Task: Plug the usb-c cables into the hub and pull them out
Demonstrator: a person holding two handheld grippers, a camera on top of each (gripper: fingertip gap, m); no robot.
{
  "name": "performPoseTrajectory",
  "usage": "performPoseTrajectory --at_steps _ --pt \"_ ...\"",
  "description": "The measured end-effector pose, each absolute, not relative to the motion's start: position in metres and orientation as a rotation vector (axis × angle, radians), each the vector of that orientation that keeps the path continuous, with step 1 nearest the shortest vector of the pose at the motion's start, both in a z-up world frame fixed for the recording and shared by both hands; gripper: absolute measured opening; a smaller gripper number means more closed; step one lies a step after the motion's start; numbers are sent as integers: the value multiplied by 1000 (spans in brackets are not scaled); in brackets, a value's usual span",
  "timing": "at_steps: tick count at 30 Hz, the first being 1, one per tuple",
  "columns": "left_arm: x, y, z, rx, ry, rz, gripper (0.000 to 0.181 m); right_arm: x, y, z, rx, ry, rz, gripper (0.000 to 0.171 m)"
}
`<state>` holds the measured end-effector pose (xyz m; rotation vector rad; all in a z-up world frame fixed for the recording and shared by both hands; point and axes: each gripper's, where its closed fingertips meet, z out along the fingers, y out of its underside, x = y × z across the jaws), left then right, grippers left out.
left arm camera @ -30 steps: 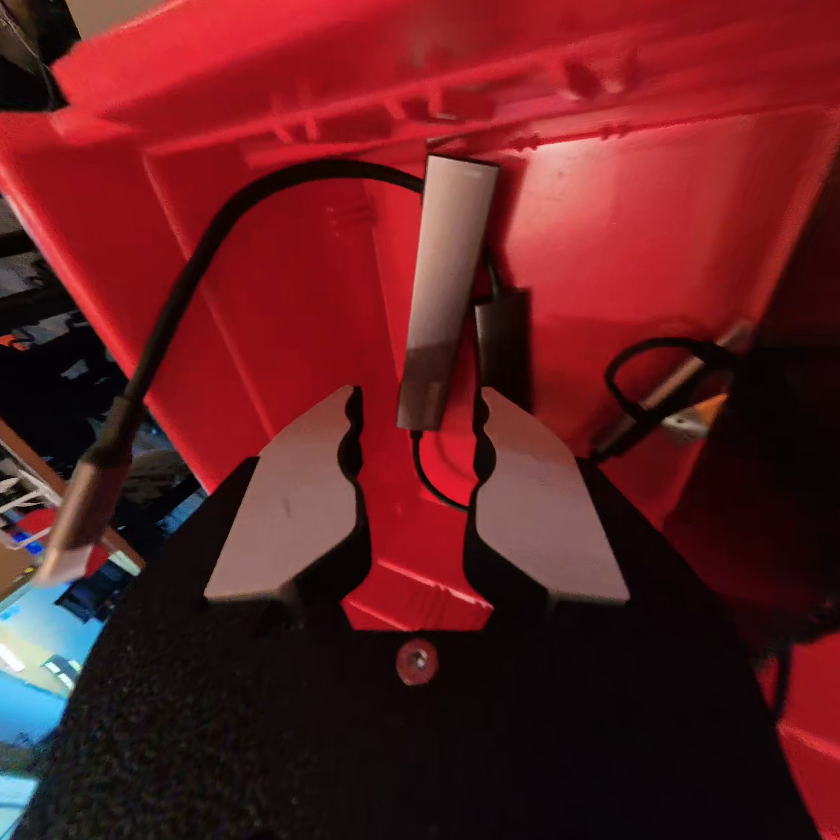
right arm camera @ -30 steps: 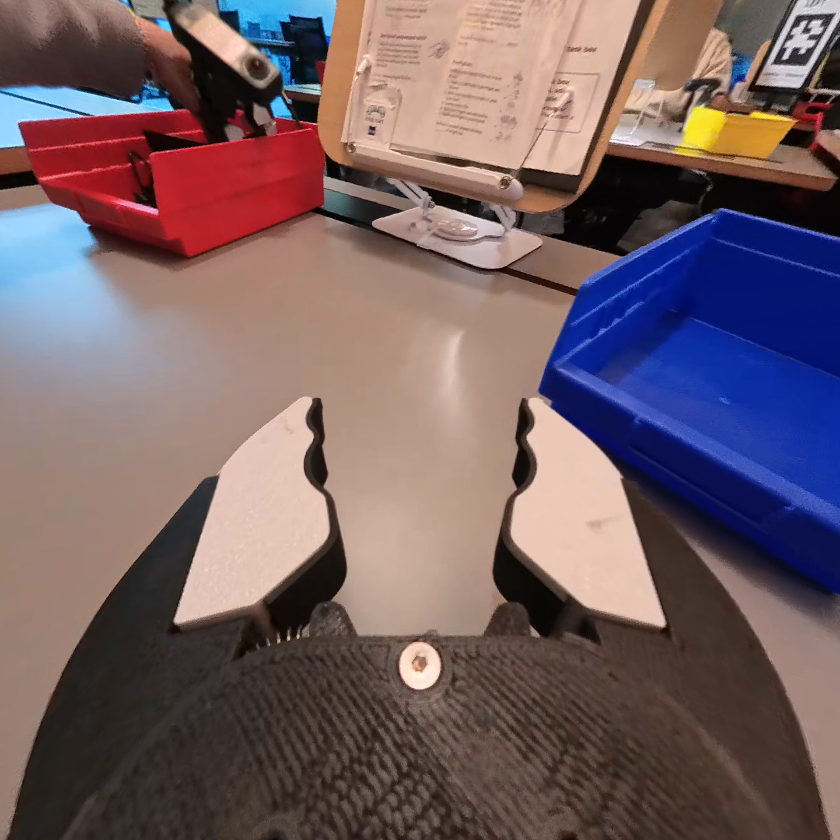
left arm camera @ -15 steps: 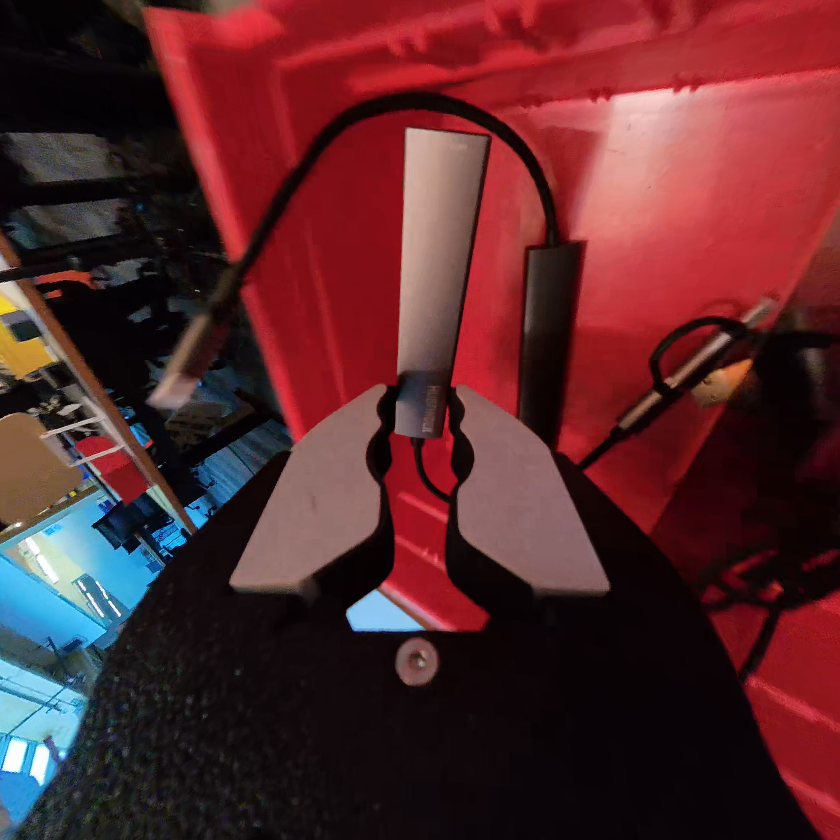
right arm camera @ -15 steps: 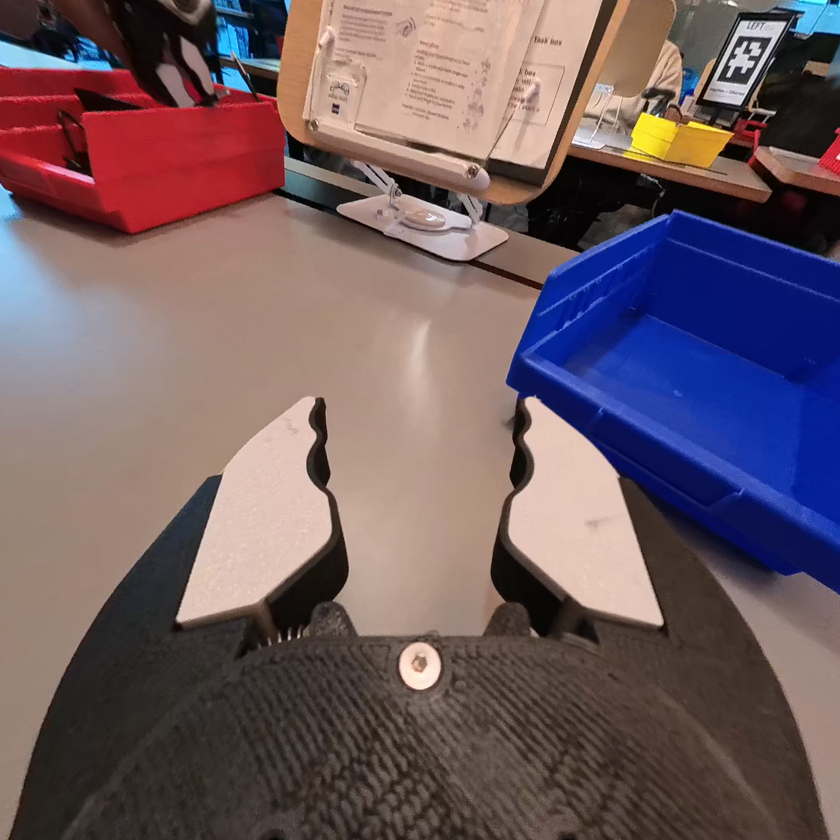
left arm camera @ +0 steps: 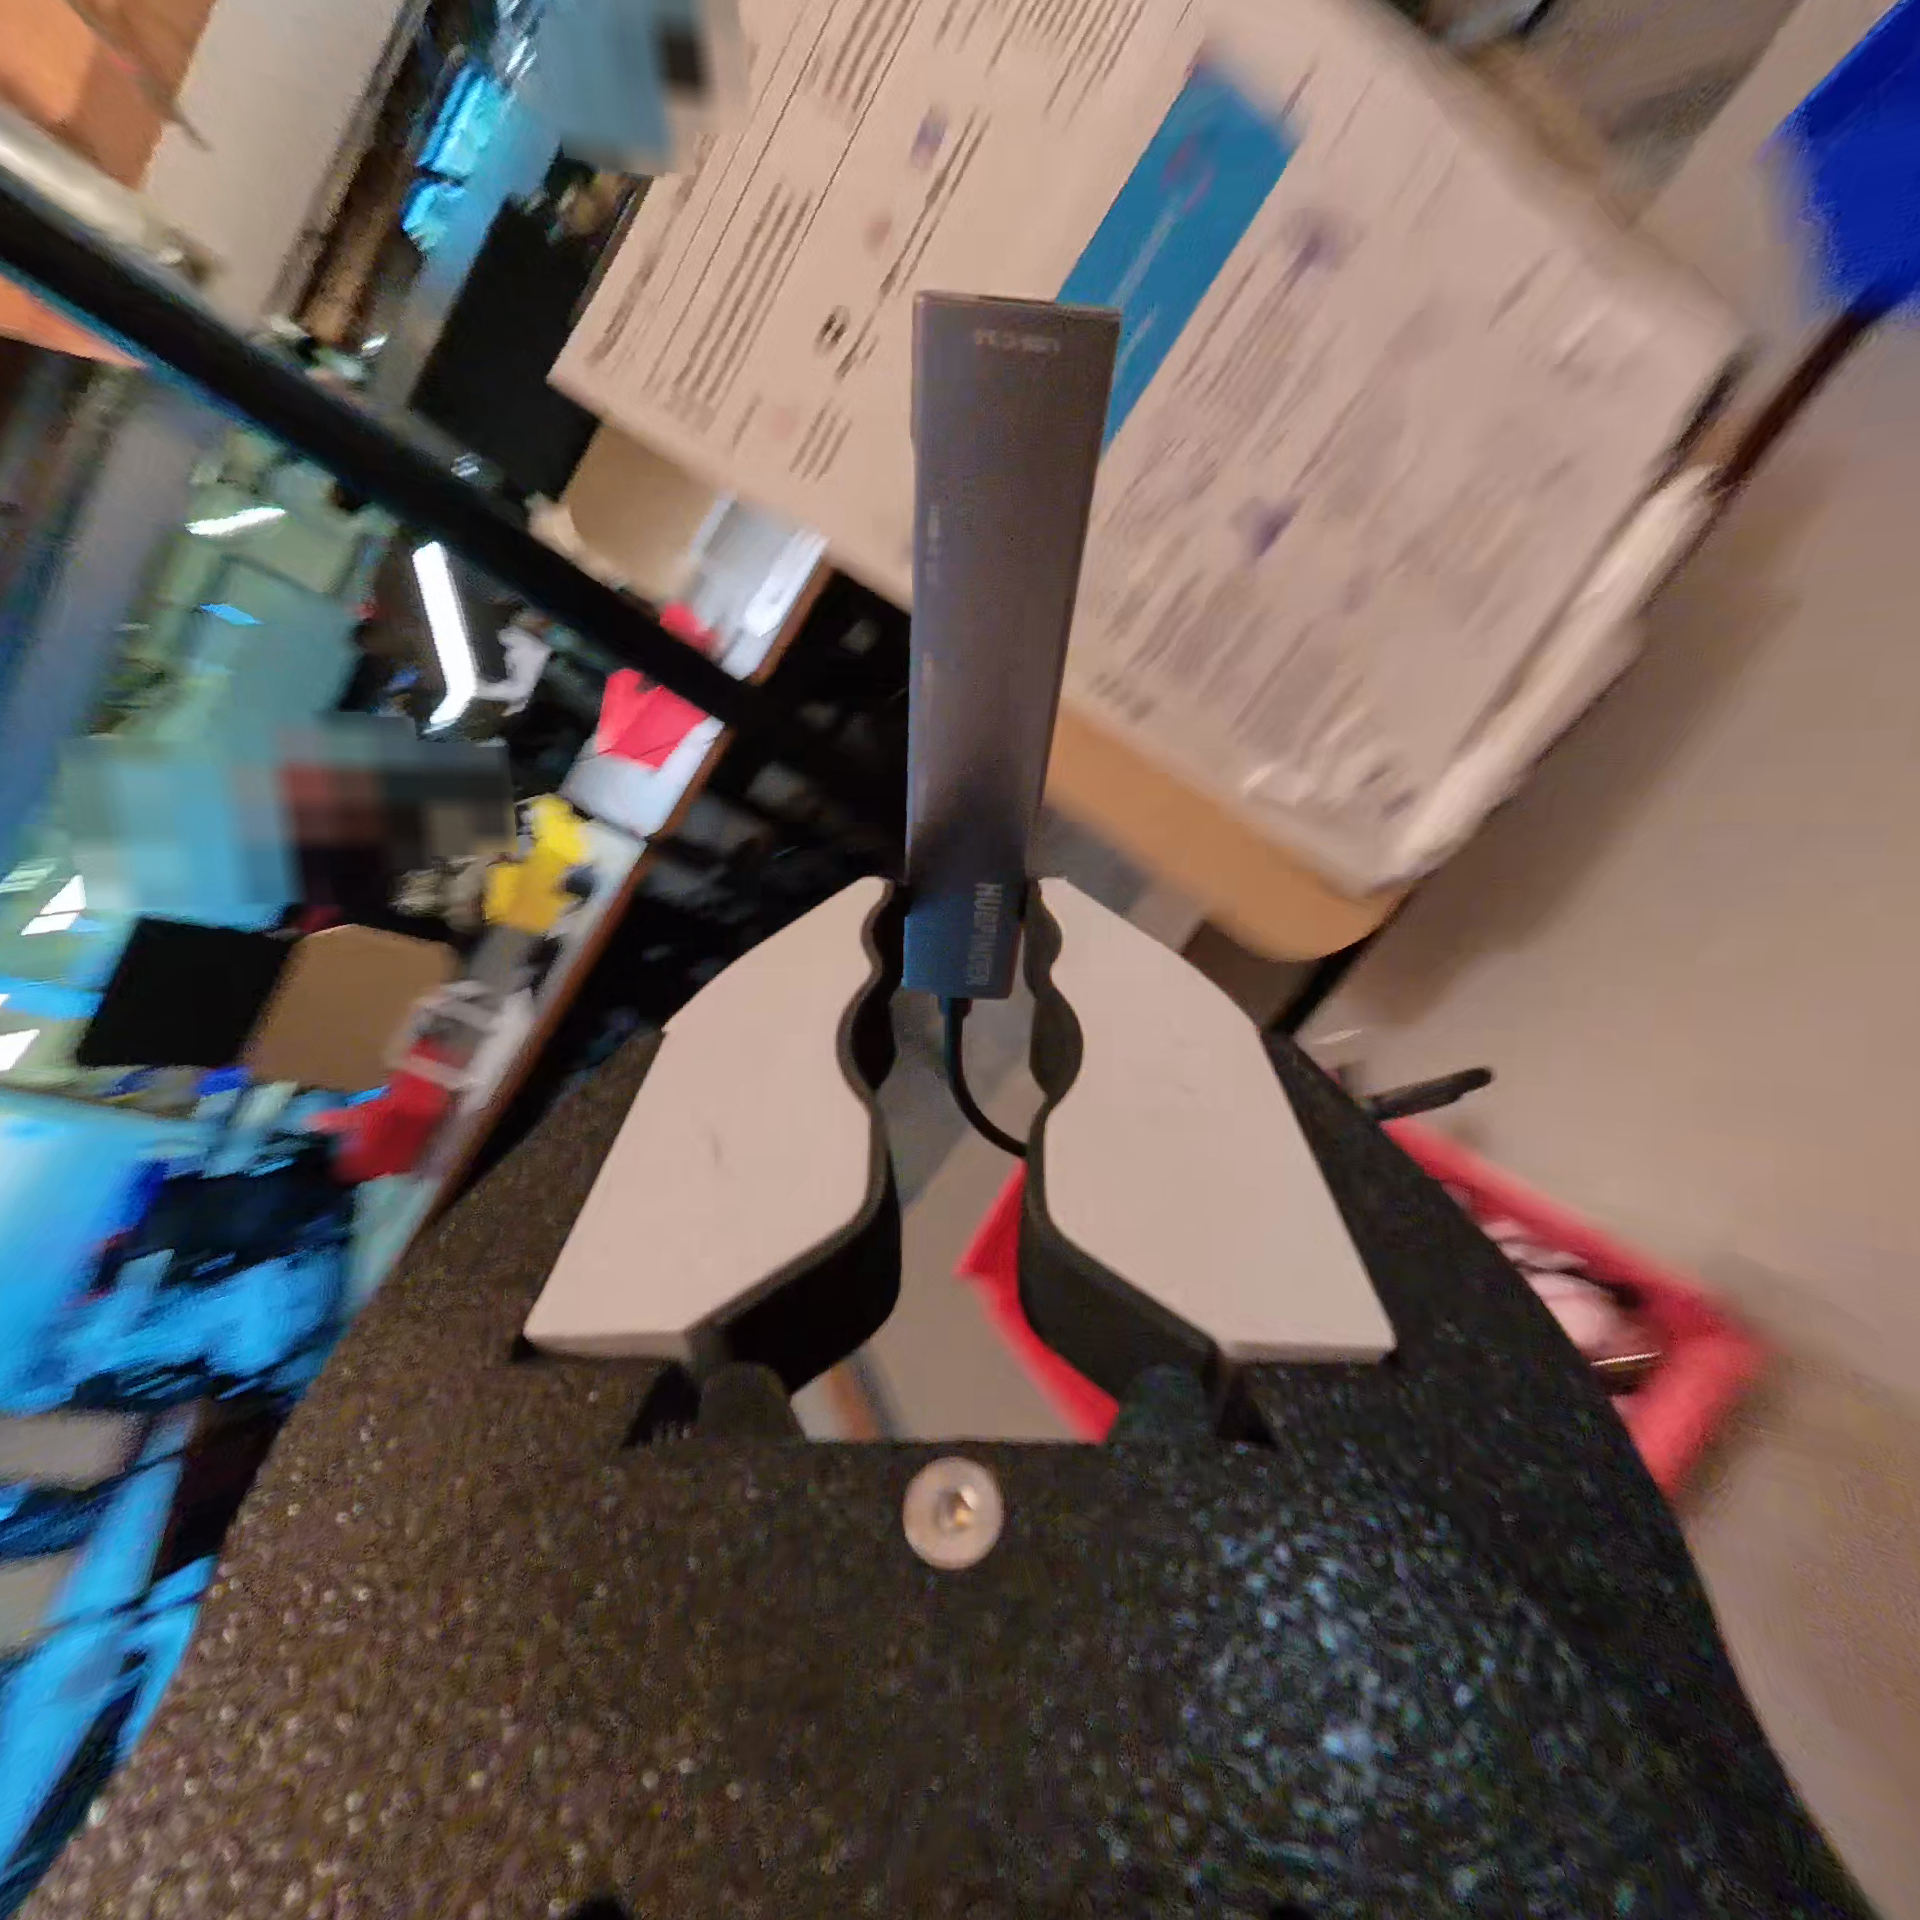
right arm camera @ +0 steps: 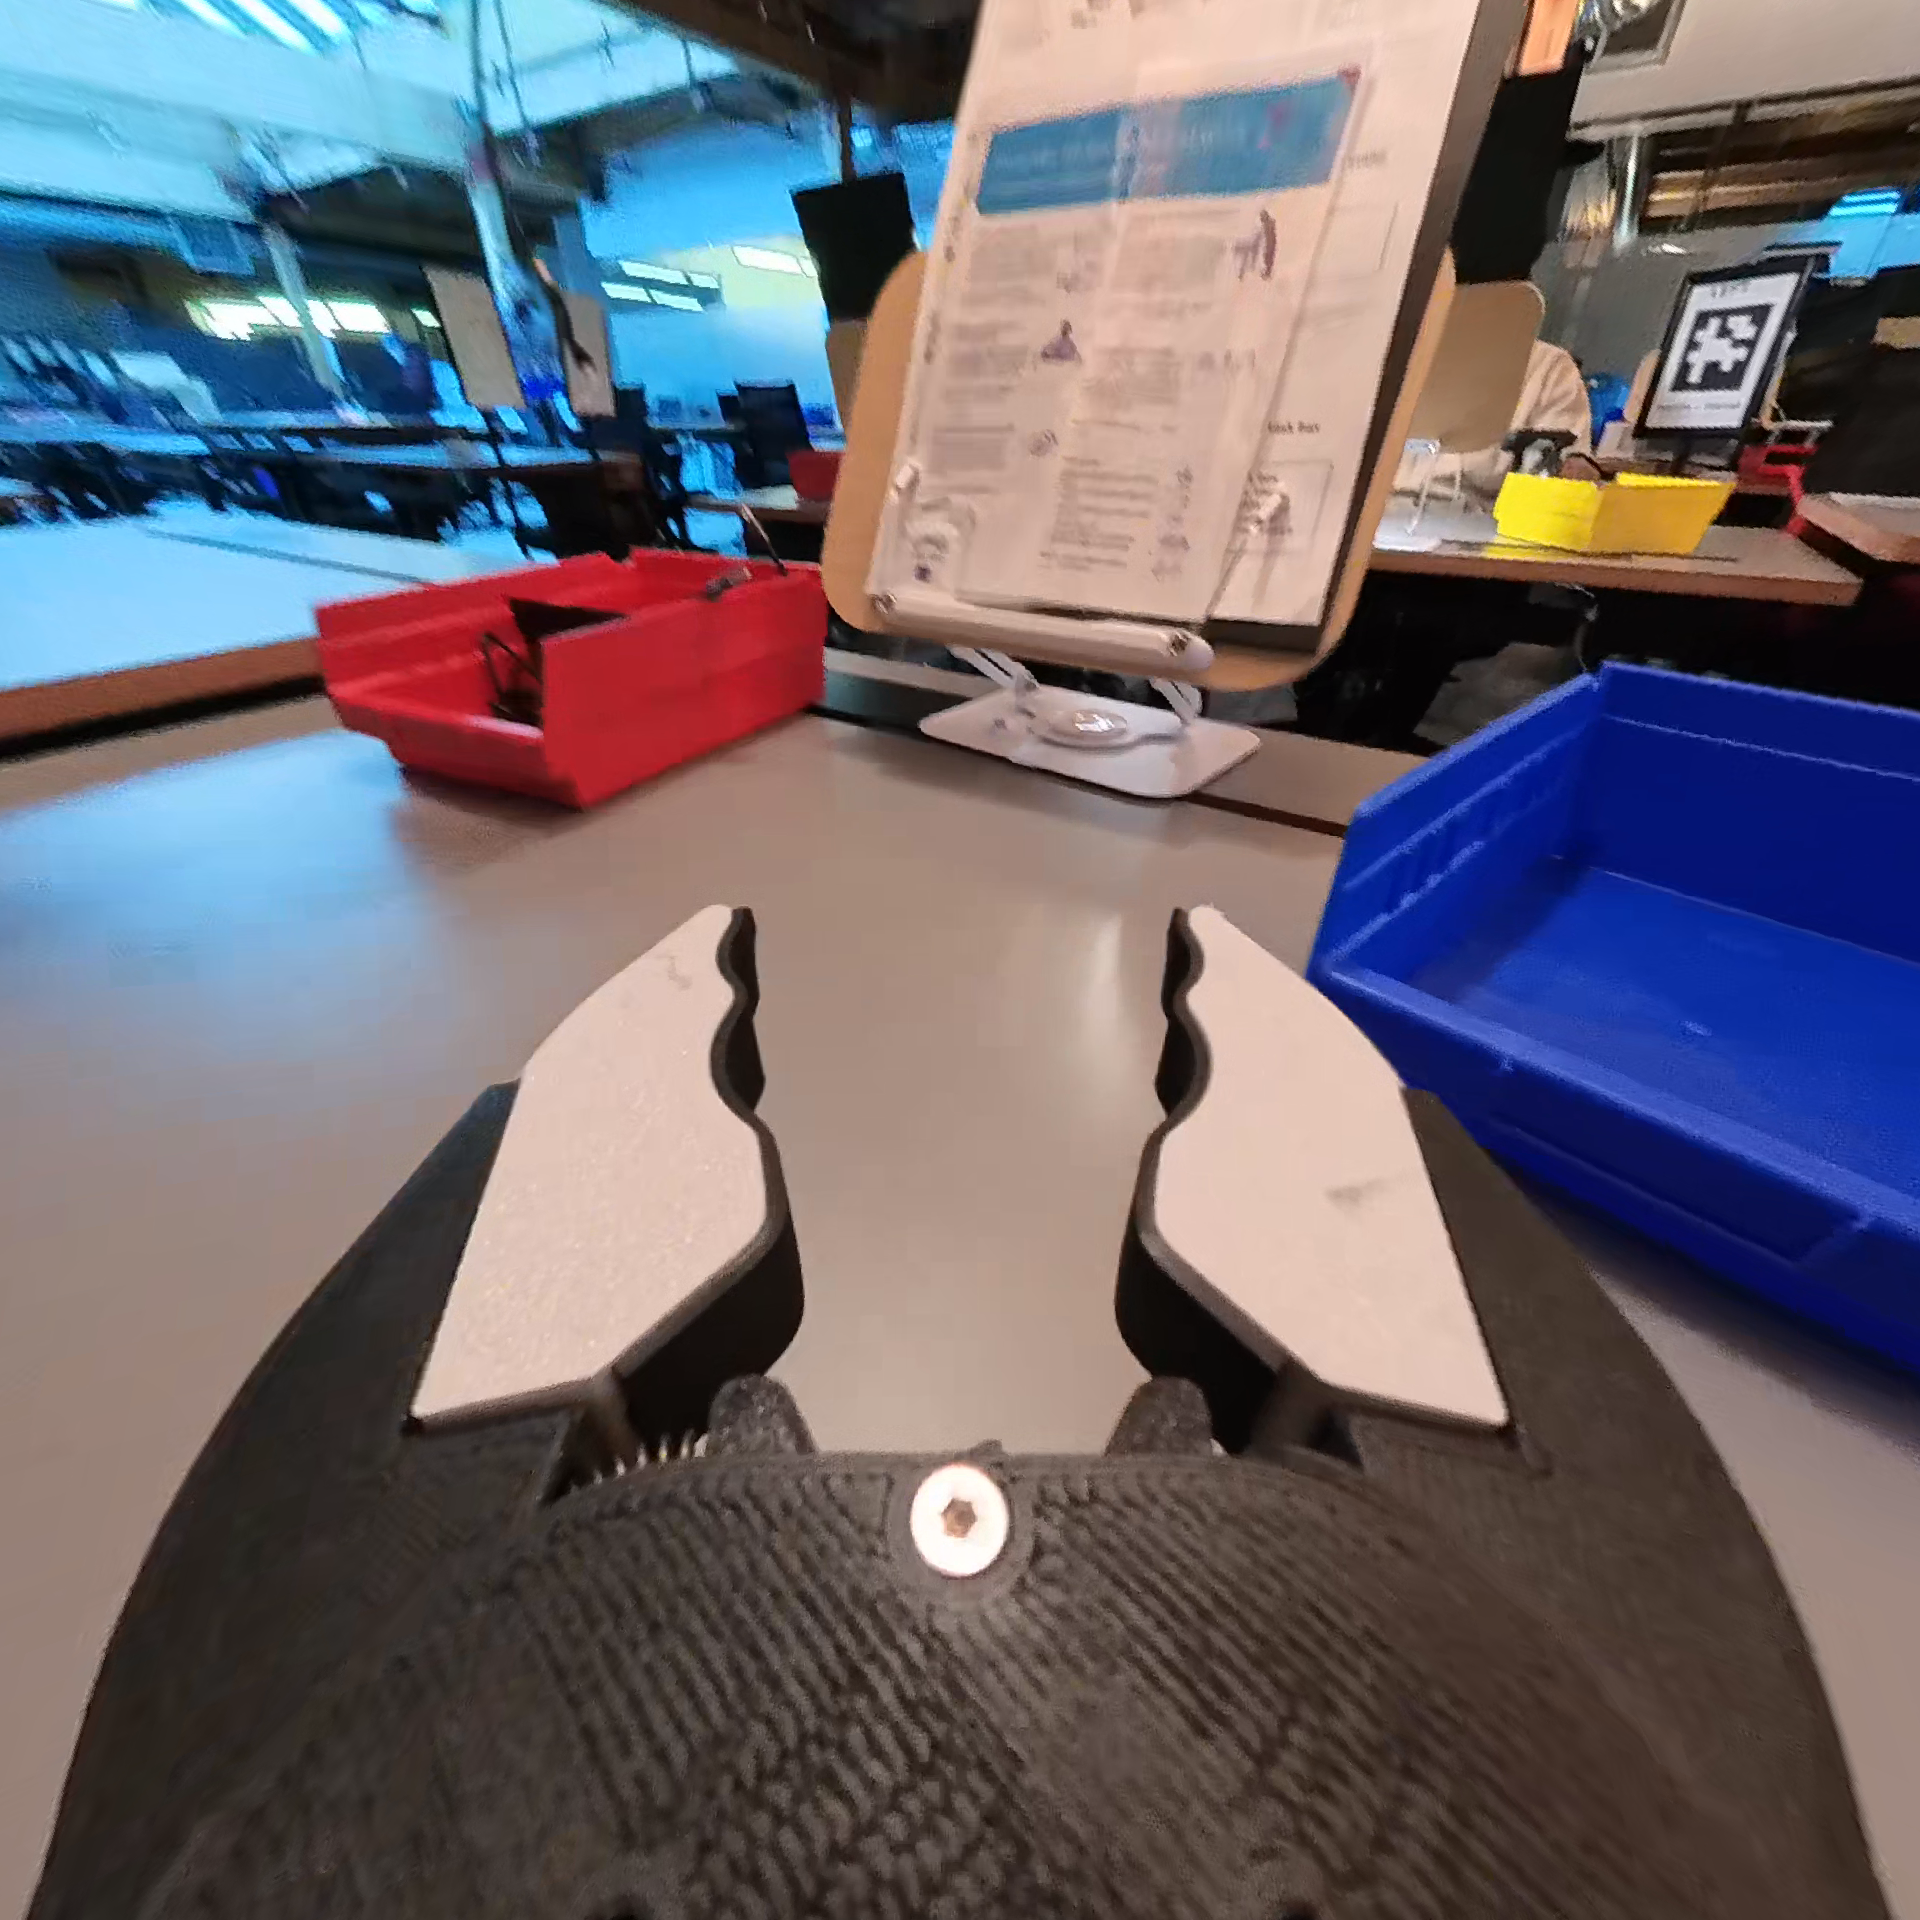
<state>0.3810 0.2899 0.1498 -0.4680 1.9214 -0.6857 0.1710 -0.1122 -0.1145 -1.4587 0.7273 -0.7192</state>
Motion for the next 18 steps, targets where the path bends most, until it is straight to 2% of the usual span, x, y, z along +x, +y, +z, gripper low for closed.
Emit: performPoseTrajectory --at_steps 1,4,9,12,15,18 --pt "364 267 147 -482 1956 -789 21 167 -108 -109 -1435 718 -699 76" --pt "310 192 110 -524 2111 -1081 21 161 -100 -92 -1340 747 -628 78" --pt "237 90 13 -555 2216 -1408 21 149 -74 -66 -1318 721 -575 74" --pt "210 46 -39 -548 2190 -1477 21 149 -63 -46 -1300 675 -643 58" --pt "190 11 -74 -511 2150 -1449 21 154 -46 -45 -1309 652 -589 55" --pt "175 -10 -85 -422 2083 -1367 21 157 -38 -50 -1285 652 -527 50"
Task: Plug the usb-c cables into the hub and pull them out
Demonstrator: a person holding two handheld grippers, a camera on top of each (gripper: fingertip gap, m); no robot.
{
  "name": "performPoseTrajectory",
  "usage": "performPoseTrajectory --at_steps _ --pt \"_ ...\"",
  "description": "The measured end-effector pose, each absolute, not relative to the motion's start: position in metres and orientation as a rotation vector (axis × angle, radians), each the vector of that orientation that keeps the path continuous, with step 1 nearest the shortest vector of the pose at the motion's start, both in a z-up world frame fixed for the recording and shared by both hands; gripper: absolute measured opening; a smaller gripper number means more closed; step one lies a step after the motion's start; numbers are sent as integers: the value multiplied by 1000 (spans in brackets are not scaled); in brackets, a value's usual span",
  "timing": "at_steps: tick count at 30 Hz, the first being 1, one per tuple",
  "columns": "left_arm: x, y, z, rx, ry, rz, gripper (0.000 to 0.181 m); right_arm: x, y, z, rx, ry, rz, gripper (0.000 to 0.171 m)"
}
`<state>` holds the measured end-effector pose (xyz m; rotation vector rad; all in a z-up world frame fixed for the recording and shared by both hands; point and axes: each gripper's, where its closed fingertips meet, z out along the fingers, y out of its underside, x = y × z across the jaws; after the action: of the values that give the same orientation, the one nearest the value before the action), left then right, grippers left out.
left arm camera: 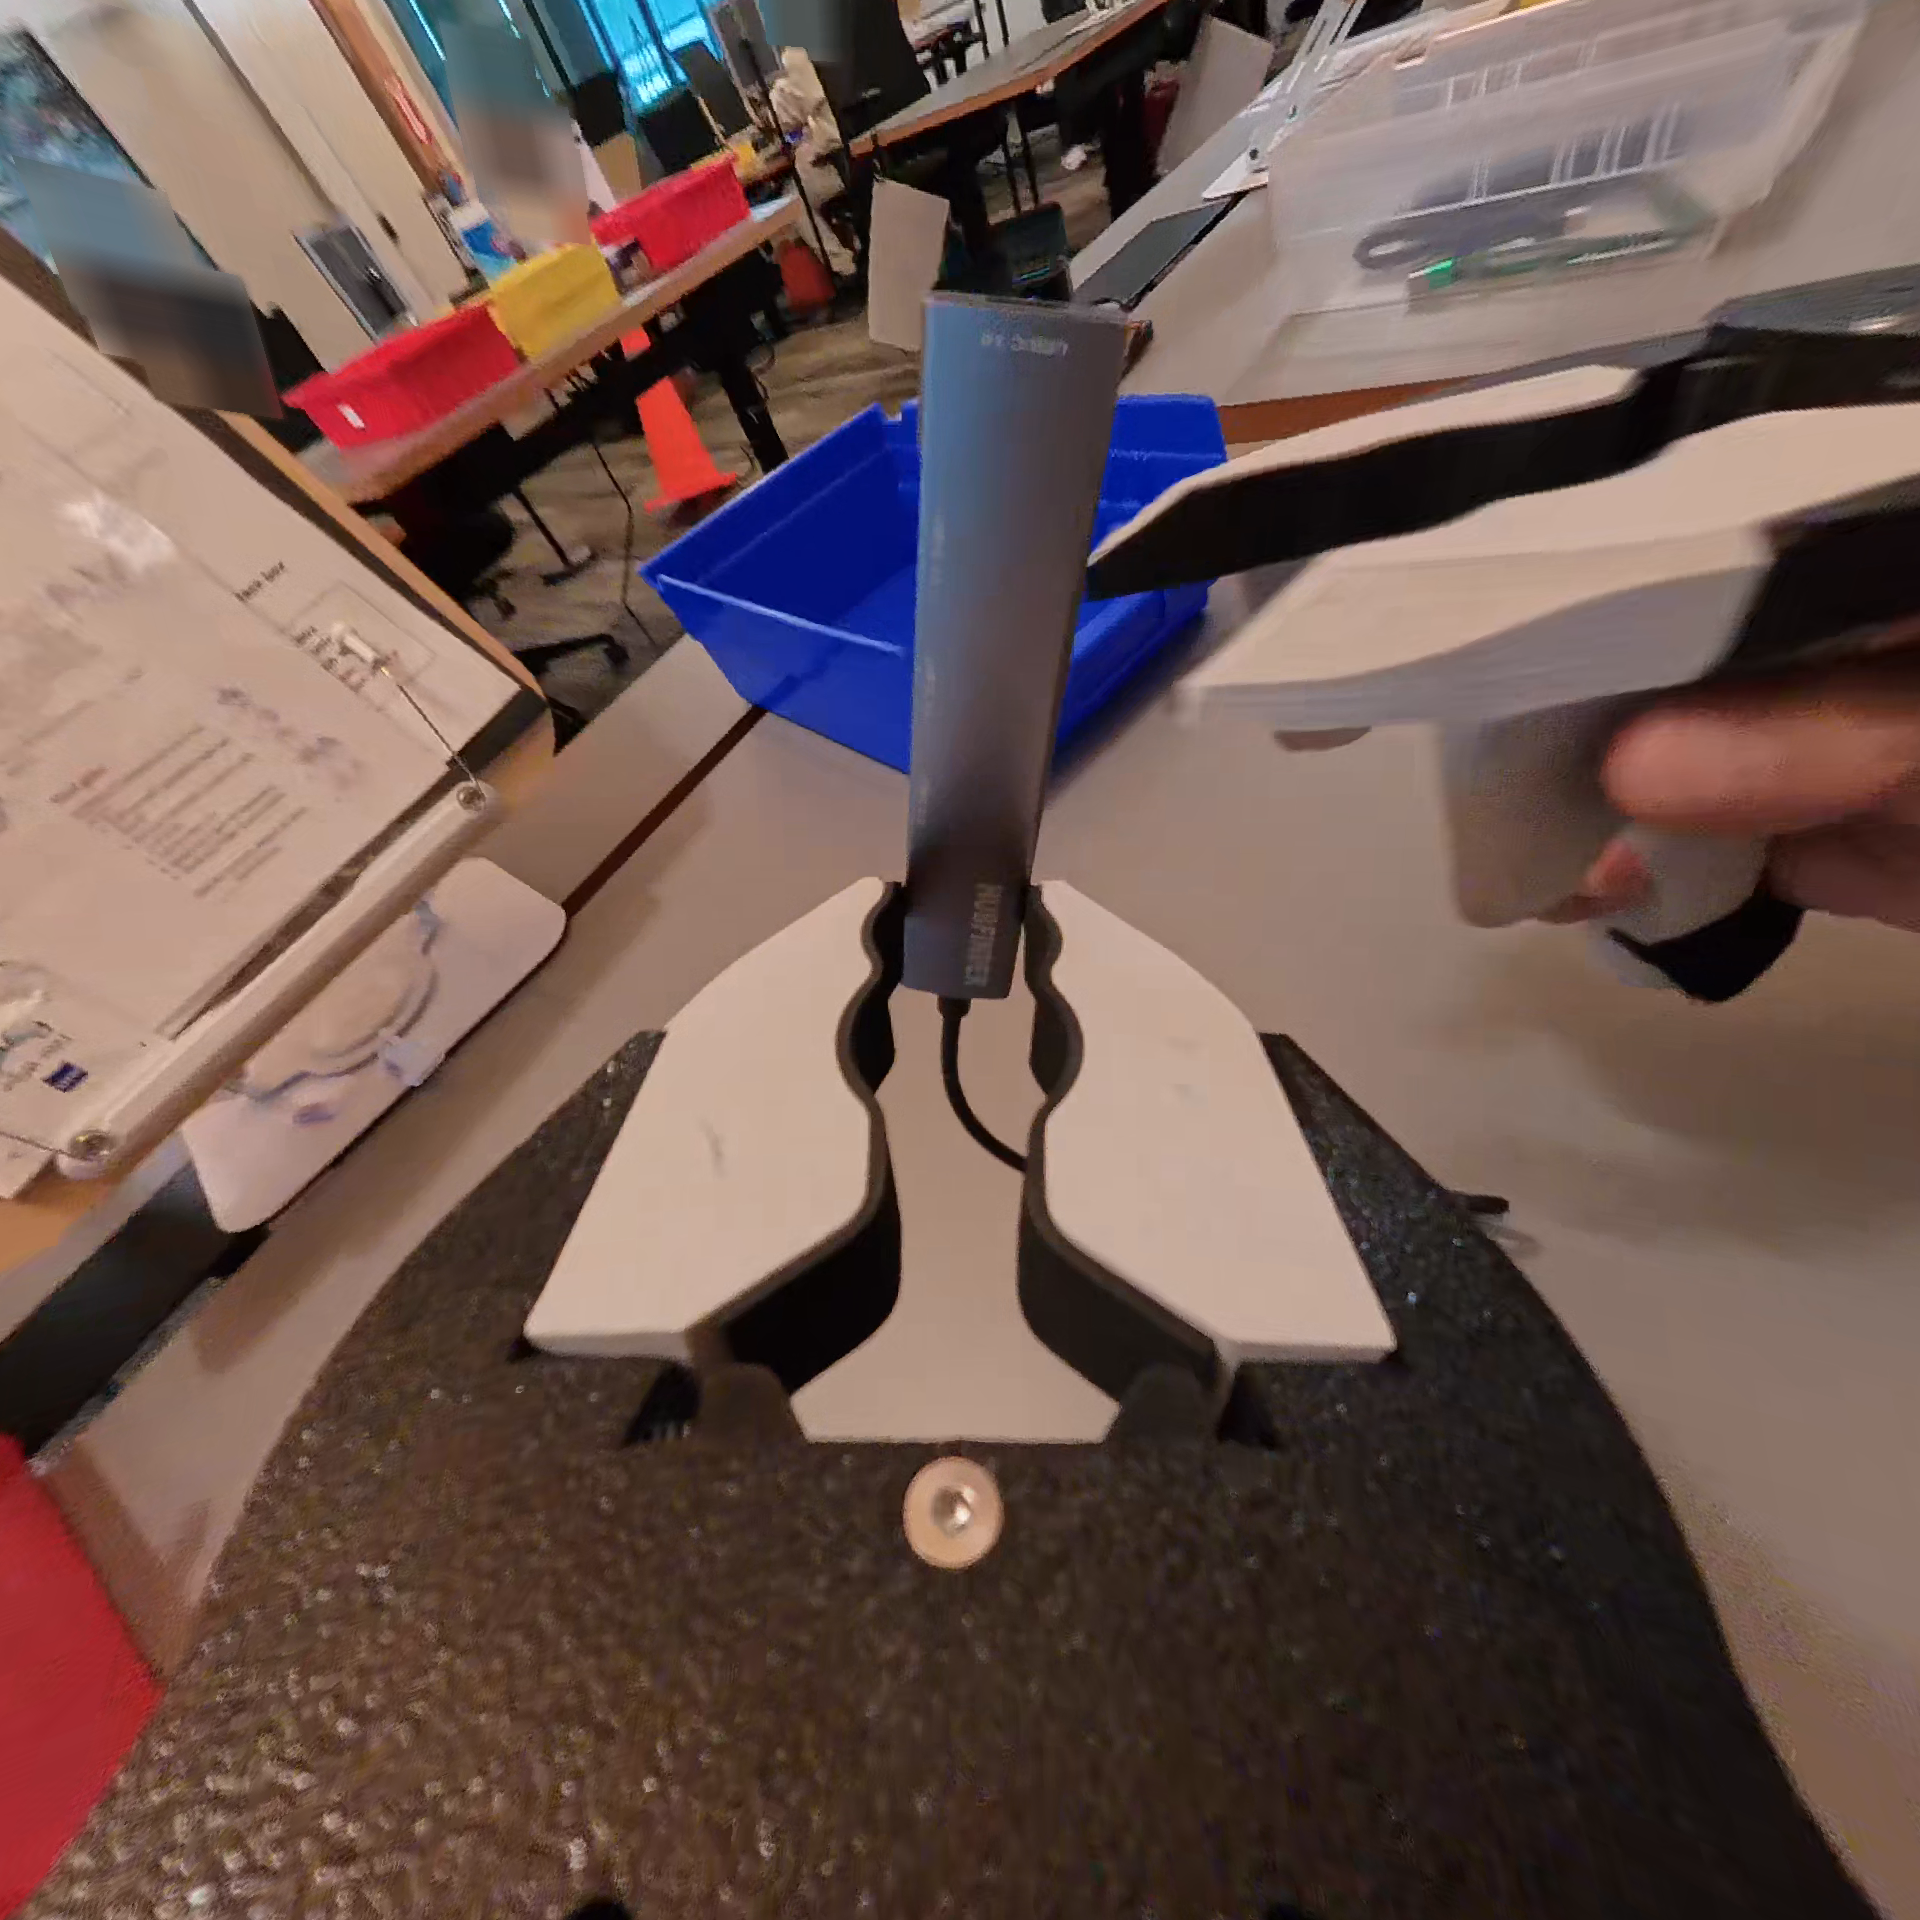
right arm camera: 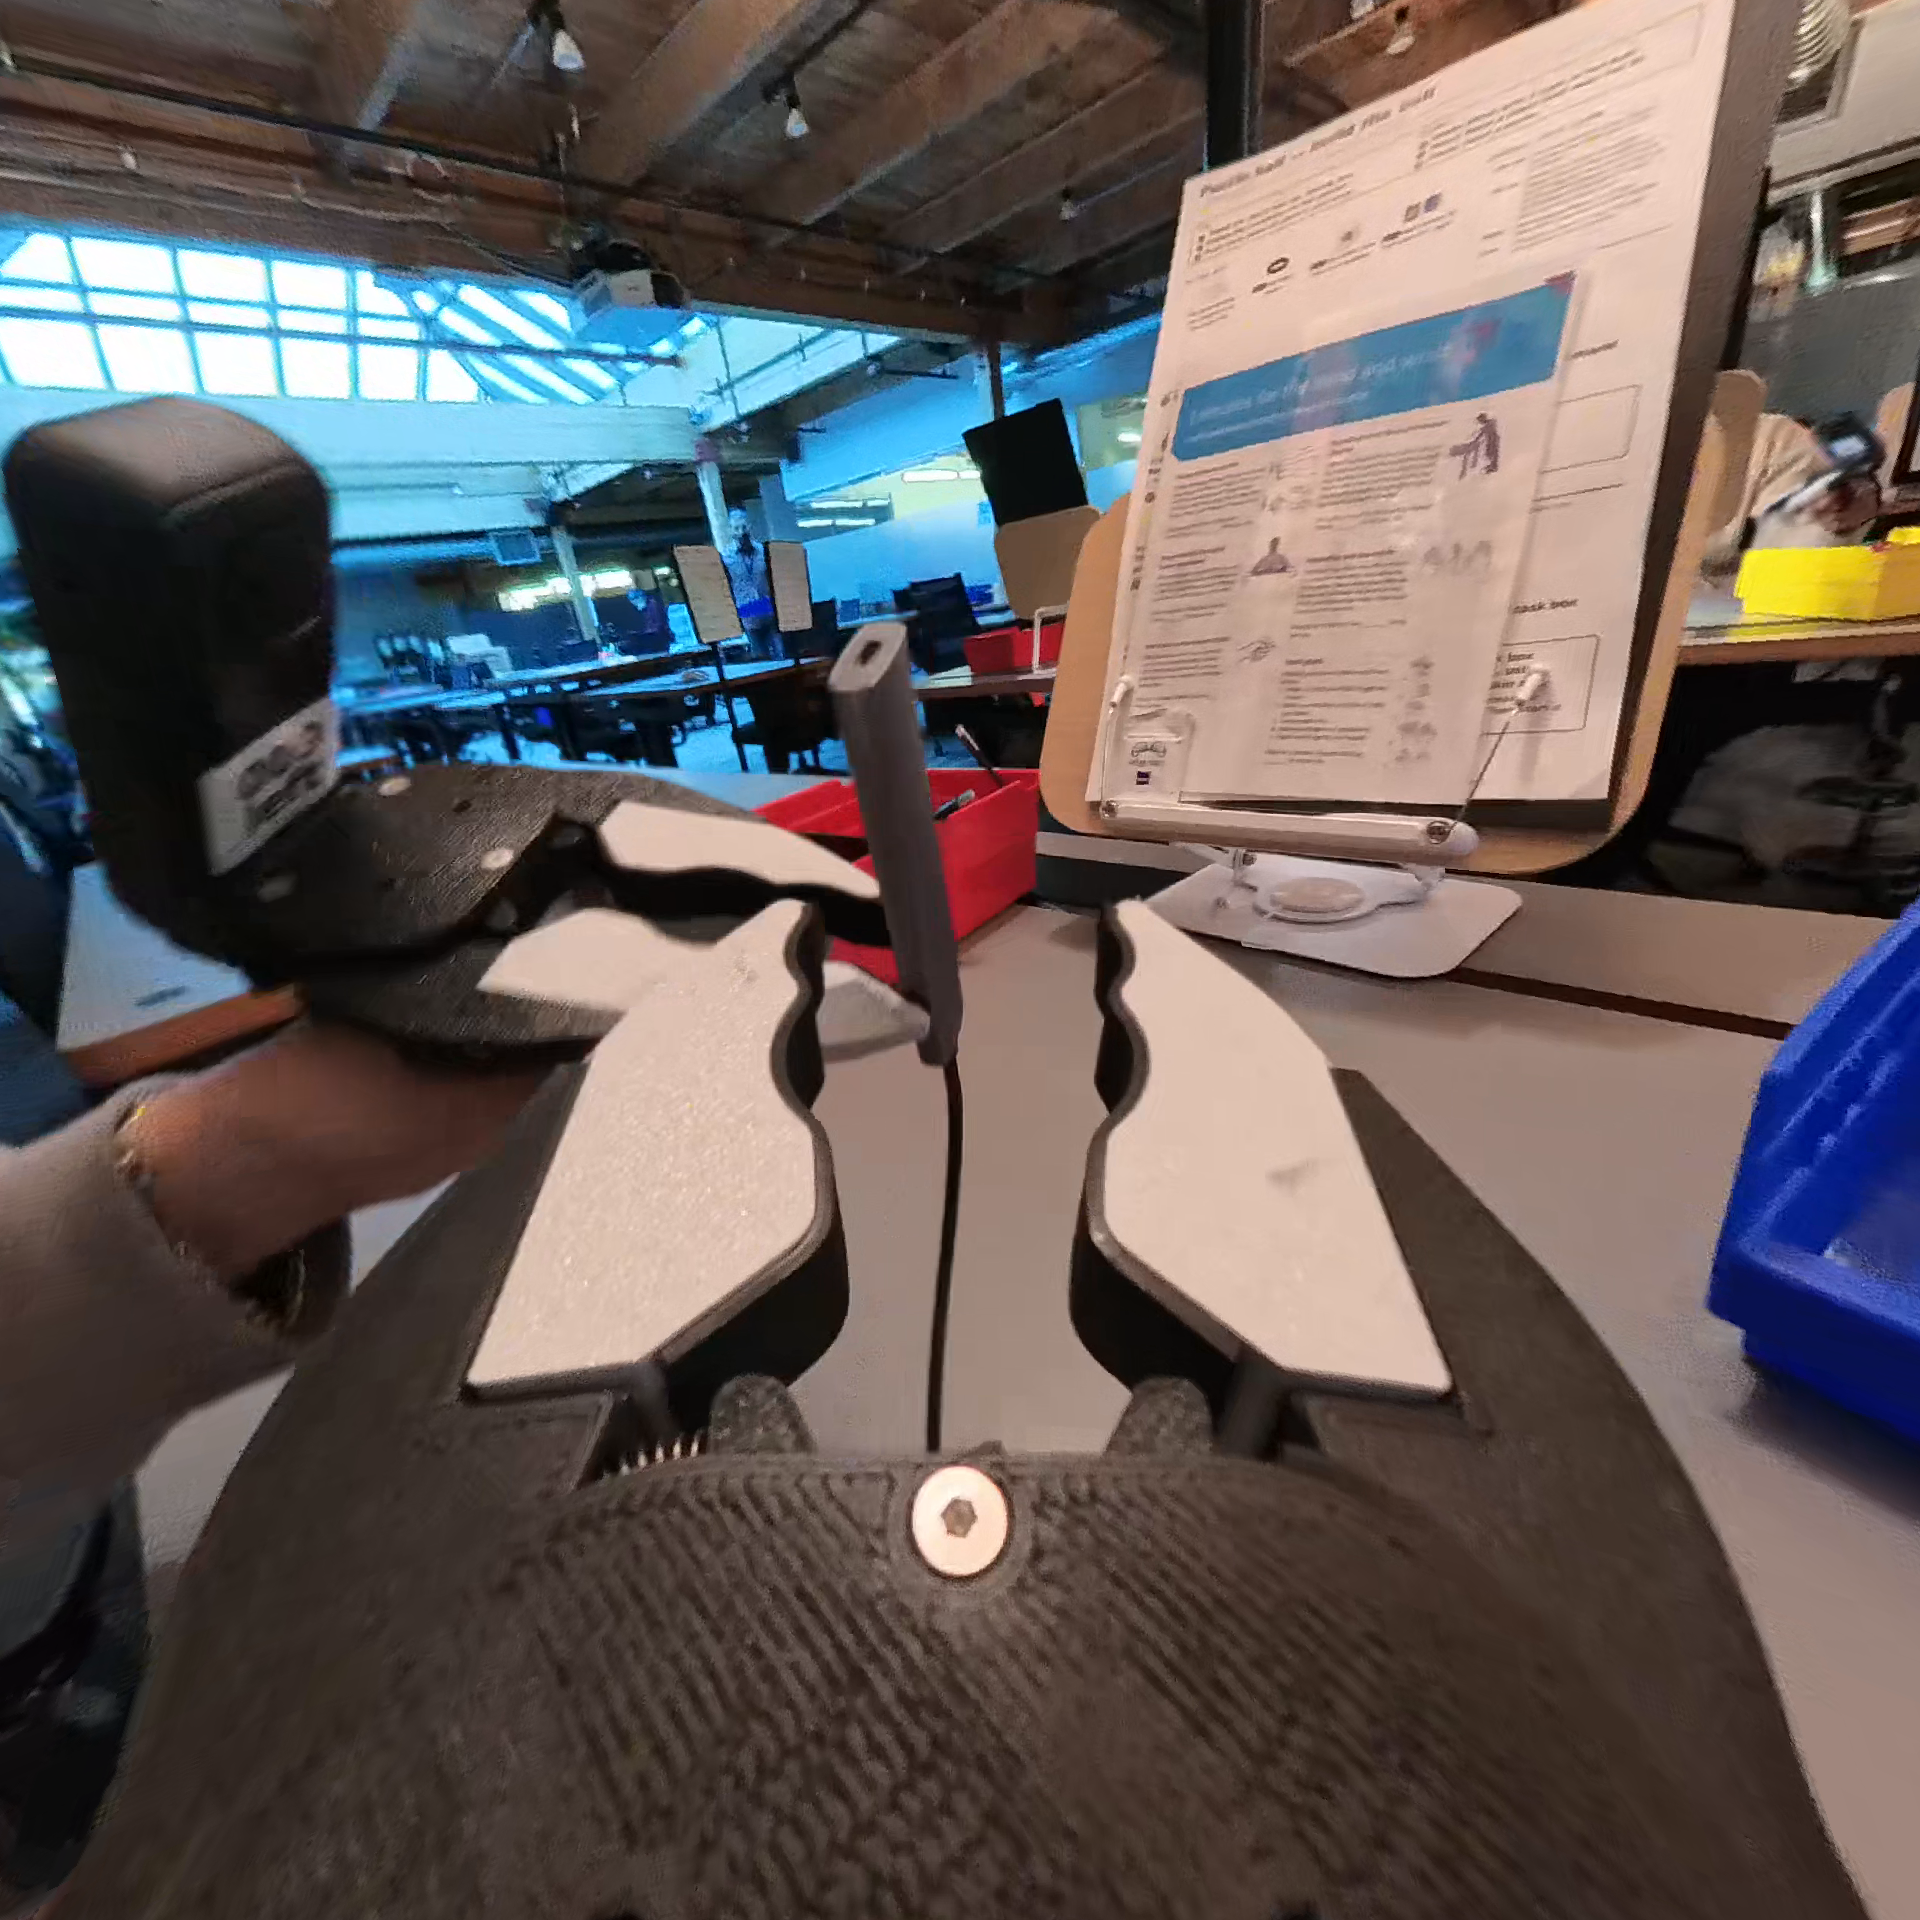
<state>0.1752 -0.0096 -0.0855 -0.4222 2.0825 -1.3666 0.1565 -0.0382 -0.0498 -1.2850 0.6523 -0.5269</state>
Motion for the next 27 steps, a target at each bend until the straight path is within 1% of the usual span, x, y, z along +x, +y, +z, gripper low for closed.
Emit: performPoseTrajectory --at_steps 1,5,9,13,15,18,20,23,25,26,27 --pt "170 -14 -86 -409 2058 -1349 21 157 -39 -51 -1268 656 -526 46" --pt "158 -18 -86 -245 1940 -1117 21 136 -32 -44 -1171 486 -506 12" --pt "148 -16 -72 -27 1729 -898 21 121 -40 -42 -1070 378 -578 10" --pt "133 -21 -62 97 1583 -918 21 107 -48 -38 -1044 269 -597 9" --pt "128 -24 -62 102 1593 -1010 22 104 -52 -37 -1041 246 -587 9" --pt "119 -25 -58 73 1645 -1252 37 105 -59 -37 -1034 250 -573 9" --pt "119 -20 -56 53 1704 -1356 43 105 -64 -38 -1037 246 -543 9" --pt "115 -17 -63 112 1895 -1463 44 102 -63 -44 -1117 209 -448 9" --pt "111 -16 -59 114 2030 -1571 43 103 -60 -51 -1232 190 -425 9" --pt "111 -16 -50 94 2059 -1625 40 105 -58 -53 -1293 189 -431 9" --pt "110 -17 -43 99 2101 -1665 34 108 -57 -54 -1350 188 -461 9"
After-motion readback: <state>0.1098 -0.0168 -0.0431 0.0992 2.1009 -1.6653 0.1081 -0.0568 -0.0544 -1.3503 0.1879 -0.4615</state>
